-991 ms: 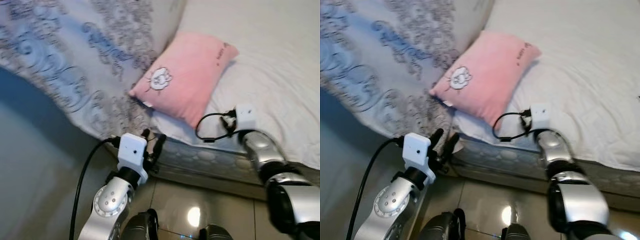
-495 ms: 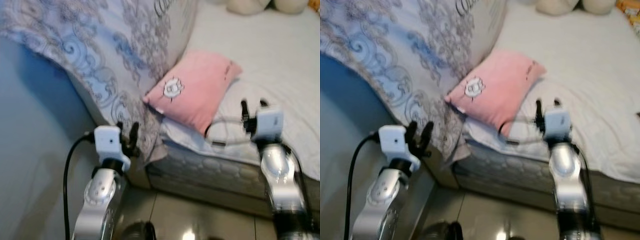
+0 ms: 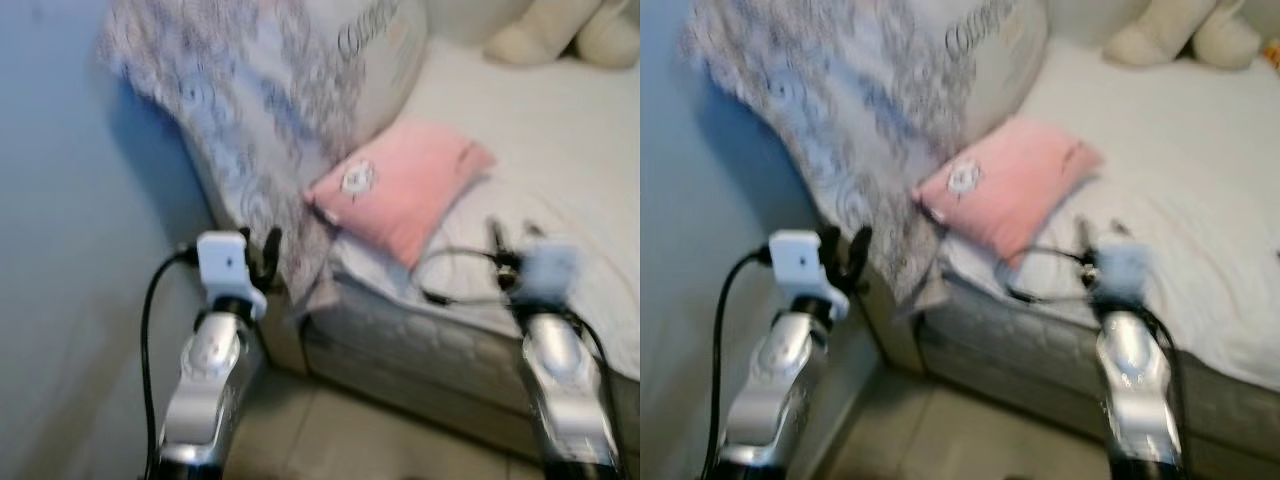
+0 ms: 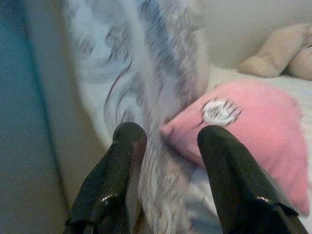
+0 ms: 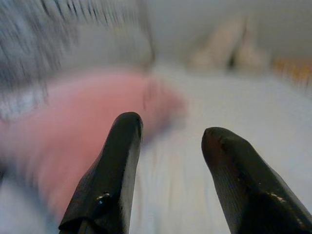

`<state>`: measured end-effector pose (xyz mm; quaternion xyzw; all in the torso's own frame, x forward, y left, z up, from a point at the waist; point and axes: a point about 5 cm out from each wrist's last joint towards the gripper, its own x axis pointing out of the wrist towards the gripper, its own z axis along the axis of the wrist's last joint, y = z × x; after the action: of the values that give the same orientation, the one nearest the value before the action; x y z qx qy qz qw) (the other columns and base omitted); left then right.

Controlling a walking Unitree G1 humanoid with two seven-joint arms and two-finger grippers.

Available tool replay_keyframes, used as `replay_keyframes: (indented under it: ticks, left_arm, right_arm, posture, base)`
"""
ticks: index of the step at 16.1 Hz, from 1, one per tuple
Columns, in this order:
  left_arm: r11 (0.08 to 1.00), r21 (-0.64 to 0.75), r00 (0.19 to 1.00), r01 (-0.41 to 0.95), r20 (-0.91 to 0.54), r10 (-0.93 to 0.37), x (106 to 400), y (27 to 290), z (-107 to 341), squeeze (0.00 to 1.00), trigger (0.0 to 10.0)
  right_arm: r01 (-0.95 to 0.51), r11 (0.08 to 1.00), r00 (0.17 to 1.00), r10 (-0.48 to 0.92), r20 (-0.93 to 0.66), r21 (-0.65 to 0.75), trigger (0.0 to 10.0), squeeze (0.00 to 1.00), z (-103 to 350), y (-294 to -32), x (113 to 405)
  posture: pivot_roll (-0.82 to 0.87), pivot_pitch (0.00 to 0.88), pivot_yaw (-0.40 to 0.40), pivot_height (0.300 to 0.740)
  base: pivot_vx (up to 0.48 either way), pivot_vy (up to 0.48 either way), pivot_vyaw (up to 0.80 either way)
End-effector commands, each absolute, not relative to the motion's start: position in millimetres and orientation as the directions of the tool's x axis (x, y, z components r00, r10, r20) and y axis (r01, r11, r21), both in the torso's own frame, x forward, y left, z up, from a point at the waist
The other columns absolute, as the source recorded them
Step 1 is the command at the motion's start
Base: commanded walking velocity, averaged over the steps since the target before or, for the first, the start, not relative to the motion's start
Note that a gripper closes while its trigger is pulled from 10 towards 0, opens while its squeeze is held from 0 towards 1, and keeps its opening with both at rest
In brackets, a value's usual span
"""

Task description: Clean up the room

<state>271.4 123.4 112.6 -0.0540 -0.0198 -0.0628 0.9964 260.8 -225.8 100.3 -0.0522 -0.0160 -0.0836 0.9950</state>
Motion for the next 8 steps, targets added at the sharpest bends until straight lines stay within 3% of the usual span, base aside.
replay_keyframes:
  ticks: [1, 5, 8]
  left_arm:
    - [0.993, -0.083, 0.996, 0.083, -0.014, -0.084, 264.2, 141.2, 97.5, 0.0, 10.0]
    - [0.994, -0.061, 0.995, 0.092, -0.036, -0.095, 258.6, 152.1, 85.4, 0.0, 10.0]
    - [0.983, -0.081, 0.986, 0.165, 0.002, -0.165, 267.7, 140.2, 91.0, 0.0, 10.0]
  right_arm:
    - [0.127, 0.992, 0.992, -0.126, 0.019, -0.029, 10.0, 0.0, 98.5, -215.0, 258.7]
    - [0.076, 0.984, 0.997, -0.072, 0.031, -0.163, 10.0, 0.0, 104.1, -199.9, 236.5]
    - [0.081, 0.976, 0.996, -0.073, 0.046, -0.202, 10.0, 0.0, 108.3, -199.7, 239.9]
  posture:
    - [-0.17, 0.0, 0.12, 0.74]
    - [-0.18, 0.0, 0.117, 0.74]
    - [-0.2, 0.0, 0.123, 0.74]
  base:
    - [0.0, 0.0, 0.0]
    - [0.0, 0.0, 0.0]
    - [0.0, 0.0, 0.0]
